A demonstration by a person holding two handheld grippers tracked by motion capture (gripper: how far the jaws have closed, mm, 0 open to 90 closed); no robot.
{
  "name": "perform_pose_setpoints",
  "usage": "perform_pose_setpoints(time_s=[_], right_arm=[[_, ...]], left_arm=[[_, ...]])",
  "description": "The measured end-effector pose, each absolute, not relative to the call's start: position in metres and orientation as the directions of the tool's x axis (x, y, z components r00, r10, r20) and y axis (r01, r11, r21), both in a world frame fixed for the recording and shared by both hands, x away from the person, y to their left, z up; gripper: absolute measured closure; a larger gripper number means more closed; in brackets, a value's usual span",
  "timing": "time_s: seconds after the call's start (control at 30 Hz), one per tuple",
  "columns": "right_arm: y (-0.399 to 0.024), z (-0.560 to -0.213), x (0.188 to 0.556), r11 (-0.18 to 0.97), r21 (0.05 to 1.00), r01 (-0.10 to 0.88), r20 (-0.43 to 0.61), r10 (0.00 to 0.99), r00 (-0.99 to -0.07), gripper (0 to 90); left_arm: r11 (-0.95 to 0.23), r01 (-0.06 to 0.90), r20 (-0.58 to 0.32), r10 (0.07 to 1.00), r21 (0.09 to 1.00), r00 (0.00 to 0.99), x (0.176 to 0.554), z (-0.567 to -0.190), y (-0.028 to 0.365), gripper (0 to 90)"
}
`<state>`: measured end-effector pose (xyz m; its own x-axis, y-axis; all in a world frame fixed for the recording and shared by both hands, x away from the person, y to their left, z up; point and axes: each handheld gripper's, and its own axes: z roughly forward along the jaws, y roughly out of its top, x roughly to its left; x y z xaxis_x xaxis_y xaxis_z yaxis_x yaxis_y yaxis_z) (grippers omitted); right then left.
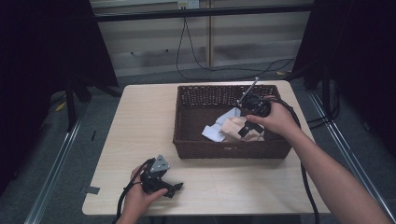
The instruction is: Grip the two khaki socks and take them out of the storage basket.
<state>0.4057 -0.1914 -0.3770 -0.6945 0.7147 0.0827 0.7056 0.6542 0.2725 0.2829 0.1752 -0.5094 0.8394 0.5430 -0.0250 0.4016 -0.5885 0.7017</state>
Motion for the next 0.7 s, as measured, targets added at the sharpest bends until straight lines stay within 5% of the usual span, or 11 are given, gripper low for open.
perform_pose_setpoints(time_s=[0.23, 0.27, 0.3, 0.33, 0.4, 0.7], right_arm=[[-0.183, -0.387, 0.412, 0.638, 0.26, 0.725, 0.082, 0.734, -0.675, 24.5], [-0.183, -0.388, 0.414, 0.647, 0.263, 0.715, 0.072, 0.726, -0.684, 35.6], [-0.183, -0.388, 0.414, 0.647, 0.263, 0.715, 0.072, 0.726, -0.684, 35.6], [-0.183, -0.389, 0.416, 0.633, 0.263, 0.728, 0.078, 0.738, -0.67, 48.1], [-0.185, -0.39, 0.419, 0.638, 0.259, 0.725, 0.089, 0.732, -0.676, 56.2], [-0.181, -0.399, 0.424, 0.642, 0.249, 0.725, 0.097, 0.728, -0.679, 65.1]], left_arm=[[-0.589, 0.401, -0.025, 0.543, 0.702, 0.839, 0.283, -0.509, 0.175, 0.3], [-0.589, 0.401, -0.025, 0.543, 0.702, 0.839, 0.283, -0.509, 0.175, 0.3], [-0.589, 0.401, -0.025, 0.543, 0.702, 0.839, 0.283, -0.509, 0.175, 0.3], [-0.589, 0.401, -0.025, 0.543, 0.702, 0.839, 0.283, -0.509, 0.175, 0.3], [-0.588, 0.402, -0.025, 0.543, 0.702, 0.839, 0.283, -0.509, 0.175, 0.3], [-0.588, 0.401, -0.025, 0.543, 0.702, 0.84, 0.283, -0.509, 0.175, 0.3]])
